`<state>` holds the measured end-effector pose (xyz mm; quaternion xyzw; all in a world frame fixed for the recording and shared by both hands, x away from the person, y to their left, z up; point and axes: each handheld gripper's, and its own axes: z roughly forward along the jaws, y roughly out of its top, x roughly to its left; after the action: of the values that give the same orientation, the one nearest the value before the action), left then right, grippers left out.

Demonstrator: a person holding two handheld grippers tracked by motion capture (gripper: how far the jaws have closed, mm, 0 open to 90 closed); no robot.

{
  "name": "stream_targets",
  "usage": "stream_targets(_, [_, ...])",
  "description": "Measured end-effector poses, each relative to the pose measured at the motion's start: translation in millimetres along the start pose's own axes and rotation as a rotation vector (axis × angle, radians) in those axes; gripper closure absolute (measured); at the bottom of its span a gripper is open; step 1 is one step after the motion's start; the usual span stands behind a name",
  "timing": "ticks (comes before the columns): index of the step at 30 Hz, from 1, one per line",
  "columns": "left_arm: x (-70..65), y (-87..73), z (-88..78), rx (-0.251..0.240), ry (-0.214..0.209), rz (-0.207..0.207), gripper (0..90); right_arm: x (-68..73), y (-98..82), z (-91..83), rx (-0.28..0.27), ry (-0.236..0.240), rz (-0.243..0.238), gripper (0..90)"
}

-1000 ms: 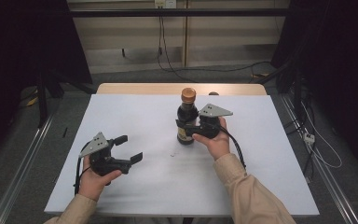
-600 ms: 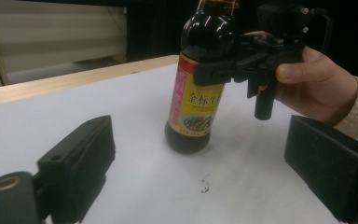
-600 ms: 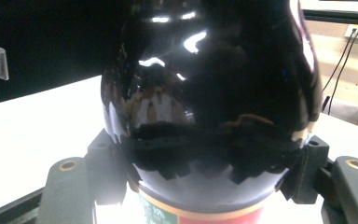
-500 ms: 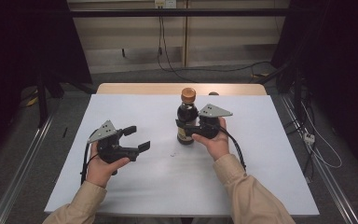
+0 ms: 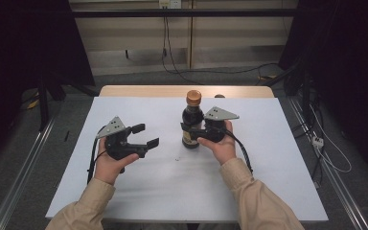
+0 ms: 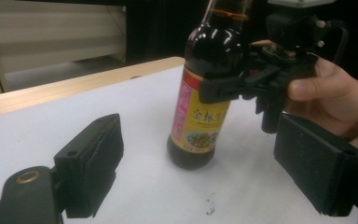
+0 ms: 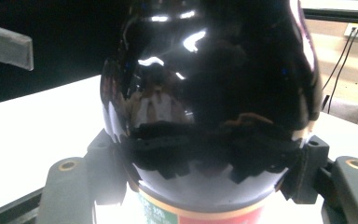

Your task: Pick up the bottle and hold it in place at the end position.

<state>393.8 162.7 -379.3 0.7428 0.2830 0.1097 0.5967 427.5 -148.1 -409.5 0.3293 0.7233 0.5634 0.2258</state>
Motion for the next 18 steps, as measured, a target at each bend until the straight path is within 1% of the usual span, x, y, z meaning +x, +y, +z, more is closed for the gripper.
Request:
stream_targets(1, [0.6,1.1,0.7,0.000,-0.004,0.001,14.5,0.0,0.1,-0.1,0.002,0.000,0.001,30.5])
stream_targets(3, [1.3,4.3,2.4,-0.002,0.004,0.007,14.0,0.0,0.0,-0.1,0.001,0.000,0.001,30.5])
stream_targets(5, [1.2,8.0,4.3,-0.002,-0.002,0.006,13.5,0.0,0.0,-0.2,0.002,0.000,0.003,30.5])
stream_targets(8, [0.6,12.0,7.1,0.002,0.000,0.022,12.9,-0.2,0.2,0.0,0.003,0.002,0.004,30.5])
stream_targets(9, [0.9,13.1,8.2,-0.001,-0.006,0.024,12.4,-0.1,0.0,0.2,0.001,0.001,0.005,30.5])
stream_targets(10, [0.8,14.1,9.4,0.002,0.001,0.027,11.9,-0.2,0.0,0.1,0.001,0.002,0.005,30.5])
stream_targets(12, [0.3,15.7,12.2,0.002,0.001,0.034,11.0,-0.3,-0.1,0.1,0.001,0.002,0.005,30.5])
stream_targets(14, [0.2,16.5,15.5,0.007,-0.012,0.038,10.9,-0.3,0.1,0.1,0.003,0.003,0.005,30.5])
stream_targets(15, [-0.6,16.7,17.1,0.009,-0.007,0.038,10.6,-0.3,0.0,0.1,0.002,0.002,0.005,30.5])
stream_targets(18, [-2.4,17.6,21.9,0.007,-0.020,0.042,8.1,-0.5,0.1,0.0,0.004,0.004,0.004,30.5])
